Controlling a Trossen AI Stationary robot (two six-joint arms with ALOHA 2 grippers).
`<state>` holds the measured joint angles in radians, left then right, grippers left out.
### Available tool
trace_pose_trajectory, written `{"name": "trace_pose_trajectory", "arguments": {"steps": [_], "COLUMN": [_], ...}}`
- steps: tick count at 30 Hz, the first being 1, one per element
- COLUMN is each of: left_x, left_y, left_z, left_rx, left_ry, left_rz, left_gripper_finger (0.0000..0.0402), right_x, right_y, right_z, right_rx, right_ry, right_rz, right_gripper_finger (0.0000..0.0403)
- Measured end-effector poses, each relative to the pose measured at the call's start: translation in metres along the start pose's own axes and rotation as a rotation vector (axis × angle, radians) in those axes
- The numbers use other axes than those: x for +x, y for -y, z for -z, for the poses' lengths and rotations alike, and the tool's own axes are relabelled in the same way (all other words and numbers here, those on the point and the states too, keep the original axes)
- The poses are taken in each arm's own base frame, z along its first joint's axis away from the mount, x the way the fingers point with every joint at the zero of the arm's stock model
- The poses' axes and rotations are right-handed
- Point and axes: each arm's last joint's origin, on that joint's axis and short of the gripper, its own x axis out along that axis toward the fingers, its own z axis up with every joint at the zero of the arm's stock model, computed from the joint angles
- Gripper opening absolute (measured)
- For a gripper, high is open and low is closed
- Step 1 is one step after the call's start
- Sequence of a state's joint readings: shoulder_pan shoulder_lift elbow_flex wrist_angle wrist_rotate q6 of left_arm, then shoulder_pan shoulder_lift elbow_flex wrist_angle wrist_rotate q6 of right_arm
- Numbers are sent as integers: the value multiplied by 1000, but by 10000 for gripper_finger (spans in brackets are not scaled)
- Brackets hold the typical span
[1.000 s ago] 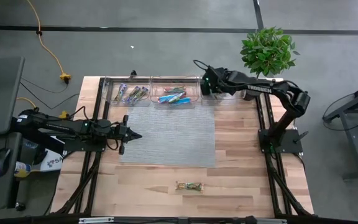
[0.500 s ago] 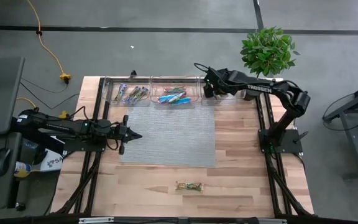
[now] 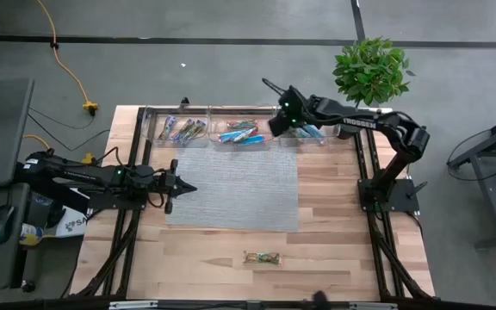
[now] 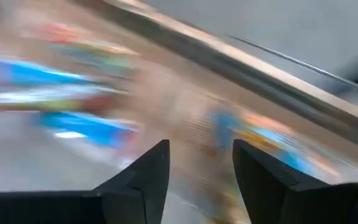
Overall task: Pick and place Granola Bars by type
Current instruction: Put the yellow granola bar into the right transparent bin
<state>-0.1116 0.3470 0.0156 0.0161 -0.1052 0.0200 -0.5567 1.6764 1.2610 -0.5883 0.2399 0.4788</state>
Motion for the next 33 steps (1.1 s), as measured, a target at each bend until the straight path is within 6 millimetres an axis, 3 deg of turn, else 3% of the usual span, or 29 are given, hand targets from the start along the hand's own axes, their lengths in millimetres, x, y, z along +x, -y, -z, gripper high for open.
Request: {"name": "trace_pose_trajectory", "arguments": {"steps": [6,10,15,19,27,30,33], "left_x": [0,0,0,0,0,0,0], "left_y": [0,0,0,0,0,0,0], "left_z": [0,0,0,0,0,0,0], "left_rx": [0,0,0,0,0,0,0], "left_ry": [0,0,0,0,0,0,0], "left_rz": [0,0,-1,0,0,0,0], "left_gripper_finger": [0,0,0,0,0,0,0], "right_x": [-15,-37,-71,-102,-143,-147,-141], "right_y": [-45,-88,-145,-180,-210,-217,-222], "right_z": [-15,3,58,112,223,254,274], "right_rx": [-118,-243,-421,-528,-583,-624,-701], "right_ry": [147,131,77,98,43,17,-73], "right_rz": [-572,-884,-1023,-975,-810,-795,-750], "right_gripper_finger": [159,160,161,161,161,161,161]}}
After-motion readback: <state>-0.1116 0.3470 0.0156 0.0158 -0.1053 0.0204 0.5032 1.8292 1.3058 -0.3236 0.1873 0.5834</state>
